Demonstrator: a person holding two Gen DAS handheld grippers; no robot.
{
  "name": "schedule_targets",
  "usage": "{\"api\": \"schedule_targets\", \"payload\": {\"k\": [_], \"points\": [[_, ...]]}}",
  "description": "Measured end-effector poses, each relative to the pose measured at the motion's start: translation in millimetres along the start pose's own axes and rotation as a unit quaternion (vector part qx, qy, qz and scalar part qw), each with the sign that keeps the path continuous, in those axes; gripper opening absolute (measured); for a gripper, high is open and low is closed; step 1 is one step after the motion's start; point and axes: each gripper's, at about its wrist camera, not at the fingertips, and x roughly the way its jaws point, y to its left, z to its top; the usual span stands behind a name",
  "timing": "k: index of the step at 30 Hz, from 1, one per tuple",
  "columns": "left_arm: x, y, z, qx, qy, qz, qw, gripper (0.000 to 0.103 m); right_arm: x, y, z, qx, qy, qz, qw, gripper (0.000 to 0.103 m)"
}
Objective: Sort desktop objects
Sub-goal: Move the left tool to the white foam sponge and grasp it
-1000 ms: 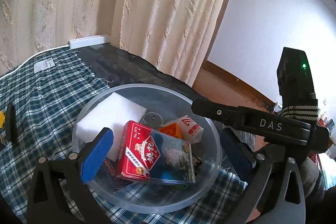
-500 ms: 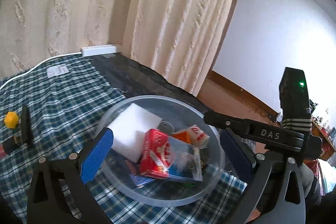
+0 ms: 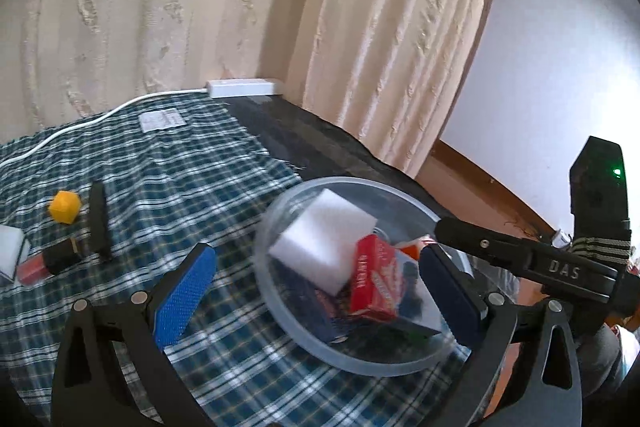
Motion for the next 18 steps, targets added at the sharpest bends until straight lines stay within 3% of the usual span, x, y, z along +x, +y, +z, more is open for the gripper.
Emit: {"api": "schedule_targets", "payload": {"k": [10, 18], "points": [[-14.9, 50.6, 0.8, -0.040, -0.007, 0.055, 0.9977, 0.103, 9.2, 30.8, -3.4, -0.029, 0.009, 0.015, 0.999, 0.073], [-31.0, 99.7, 0.6, -0.090, -0.014, 0.104, 0.9904, 0.103, 15.5, 52.6, -5.0, -0.043, 0.014, 0.033, 0.998, 0.073]]}}
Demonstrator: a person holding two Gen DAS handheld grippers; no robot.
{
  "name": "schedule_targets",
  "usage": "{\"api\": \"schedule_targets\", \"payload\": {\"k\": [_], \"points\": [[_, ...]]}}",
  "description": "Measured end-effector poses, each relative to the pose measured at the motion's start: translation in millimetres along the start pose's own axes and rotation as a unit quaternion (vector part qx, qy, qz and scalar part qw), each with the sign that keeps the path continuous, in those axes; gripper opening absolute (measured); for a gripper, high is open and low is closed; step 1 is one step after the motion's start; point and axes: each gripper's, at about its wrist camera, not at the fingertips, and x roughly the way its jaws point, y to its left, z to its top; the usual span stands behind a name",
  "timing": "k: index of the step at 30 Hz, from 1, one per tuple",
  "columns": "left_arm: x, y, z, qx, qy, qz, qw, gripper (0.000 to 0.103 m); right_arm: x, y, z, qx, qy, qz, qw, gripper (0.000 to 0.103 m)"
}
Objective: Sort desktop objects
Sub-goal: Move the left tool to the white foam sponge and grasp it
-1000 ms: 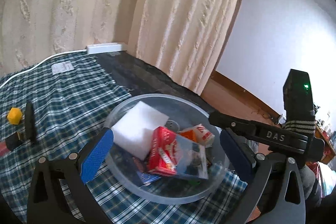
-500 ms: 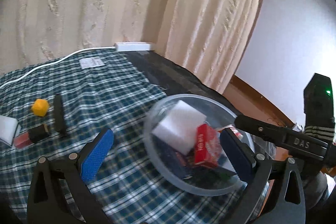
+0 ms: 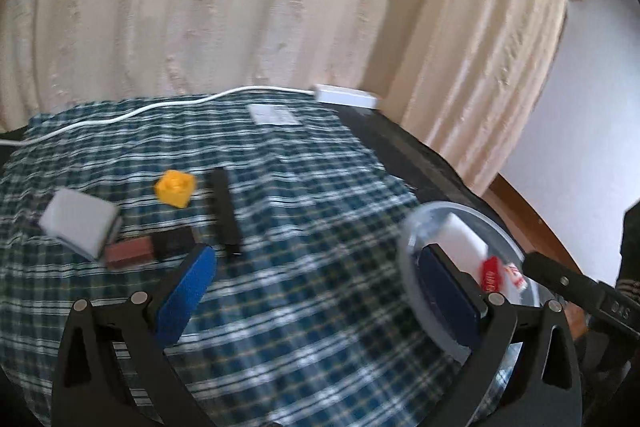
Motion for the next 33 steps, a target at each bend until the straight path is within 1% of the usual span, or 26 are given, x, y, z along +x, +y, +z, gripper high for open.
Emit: {"api": "schedule_targets", "payload": {"k": [4, 10, 14, 17, 19, 22, 26, 30, 33], "points": [[-2.2, 24.6, 2.7, -0.032, -0.001, 0.019, 0.9993, 0.103, 5.7, 12.7, -2.3, -0.010, 0.006, 0.011, 1.000, 0.073], [-8.9, 54.2, 4.4, -0.062, -0.010, 0.051, 0.9967, 0.103, 13.5, 28.6, -3.9, -0.020, 0.013, 0.027, 0.999, 0.073], [-12.2, 76.4, 6.3, -0.081, -0.017, 0.076, 0.9937, 0.103, 19.3, 41.9, -6.3, -0.033, 0.019, 0.038, 0.999, 0.073], [-13.3, 94.7, 8.9, -0.103, -0.020, 0.098, 0.9897, 0.103, 23.8, 51.3, -6.5, -0.041, 0.021, 0.043, 0.998, 0.074], [-13.3, 108.1, 10.5, -0.122, -0.023, 0.114, 0.9857, 0.103, 27.5, 57.8, -7.3, -0.046, 0.021, 0.046, 0.998, 0.074], [-10.6, 130.6, 10.8, -0.160, -0.027, 0.148, 0.9755, 0.103, 34.9, 67.9, -10.6, -0.052, 0.027, 0.055, 0.997, 0.075], [-10.3, 163.6, 7.9, -0.230, -0.036, 0.170, 0.9576, 0.103, 46.9, 82.9, -17.2, -0.068, 0.037, 0.065, 0.995, 0.075], [-10.9, 178.1, 8.6, -0.260, -0.044, 0.188, 0.9463, 0.103, 58.0, 95.4, -20.9, -0.083, 0.044, 0.071, 0.993, 0.075], [-7.9, 180.5, 12.2, -0.266, -0.047, 0.196, 0.9427, 0.103, 67.9, 101.9, -22.4, -0.088, 0.053, 0.075, 0.992, 0.075]]}}
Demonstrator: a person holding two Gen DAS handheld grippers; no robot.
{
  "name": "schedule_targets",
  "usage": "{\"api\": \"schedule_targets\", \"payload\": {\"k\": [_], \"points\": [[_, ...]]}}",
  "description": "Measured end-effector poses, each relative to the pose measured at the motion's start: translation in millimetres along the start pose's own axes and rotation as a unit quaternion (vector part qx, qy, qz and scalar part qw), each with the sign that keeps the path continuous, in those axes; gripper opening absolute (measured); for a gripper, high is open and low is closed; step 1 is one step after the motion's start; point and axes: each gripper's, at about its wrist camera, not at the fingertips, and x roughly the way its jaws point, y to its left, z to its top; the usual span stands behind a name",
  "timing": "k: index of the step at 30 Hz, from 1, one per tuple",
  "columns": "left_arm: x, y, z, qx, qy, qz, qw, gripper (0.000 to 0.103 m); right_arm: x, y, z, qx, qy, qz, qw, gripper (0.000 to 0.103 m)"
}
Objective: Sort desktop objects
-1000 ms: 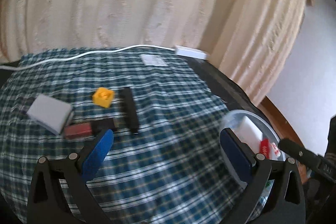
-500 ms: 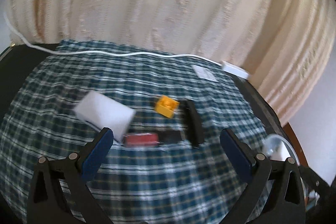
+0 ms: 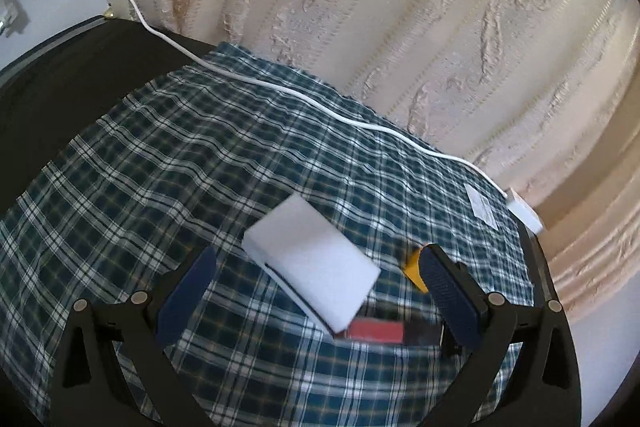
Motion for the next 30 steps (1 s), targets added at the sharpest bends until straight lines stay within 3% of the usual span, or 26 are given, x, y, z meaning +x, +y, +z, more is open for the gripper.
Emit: {"api": "schedule_targets", "payload": {"k": [16, 23, 30], "points": [[34.8, -2.5, 6.0, -0.011, 0.009, 0.035, 0.9993, 0.103, 42.3, 11.5, 4.5, -0.012, 0.027, 0.008, 1.000, 0.075], [55.1, -15.3, 11.1, 0.009, 0.026, 0.101, 0.9945, 0.103, 49.2, 11.5, 3.7, -0.008, 0.033, 0.009, 0.999, 0.075], [71.7, -15.4, 4.7, 0.036, 0.048, 0.128, 0.9900, 0.103, 54.9, 9.7, 3.2, -0.004, 0.039, 0.007, 0.999, 0.075]]}}
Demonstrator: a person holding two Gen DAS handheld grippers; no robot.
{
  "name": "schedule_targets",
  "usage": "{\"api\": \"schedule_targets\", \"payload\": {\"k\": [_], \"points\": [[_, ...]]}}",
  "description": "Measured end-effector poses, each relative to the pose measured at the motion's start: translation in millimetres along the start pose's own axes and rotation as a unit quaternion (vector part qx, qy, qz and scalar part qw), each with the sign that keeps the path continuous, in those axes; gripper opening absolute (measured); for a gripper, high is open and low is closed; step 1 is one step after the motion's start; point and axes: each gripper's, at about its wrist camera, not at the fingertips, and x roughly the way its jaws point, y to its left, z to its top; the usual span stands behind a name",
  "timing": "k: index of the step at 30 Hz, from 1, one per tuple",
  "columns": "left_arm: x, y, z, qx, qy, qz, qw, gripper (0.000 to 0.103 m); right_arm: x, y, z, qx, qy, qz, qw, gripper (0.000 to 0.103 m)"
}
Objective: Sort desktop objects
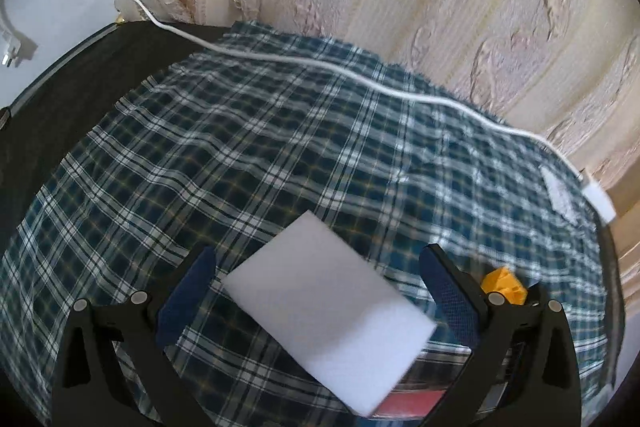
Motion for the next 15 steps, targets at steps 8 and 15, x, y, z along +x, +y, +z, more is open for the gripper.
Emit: {"api": "schedule_targets", "payload": {"k": [8, 15], "points": [[3.0, 0.7, -3.9, 0.016, 0.018, 0.005, 0.9997, 0.103, 2.2, 1.5, -0.8, 0.000, 0.004, -0.001, 1.000, 0.075], [-5.9, 5.1, -6.2, 0.028, 0.013, -0.028, 0.9991, 0.083, 5.2, 4.9, -0.4, -0.002, 0.010, -0.002, 1.000, 0.075]]}}
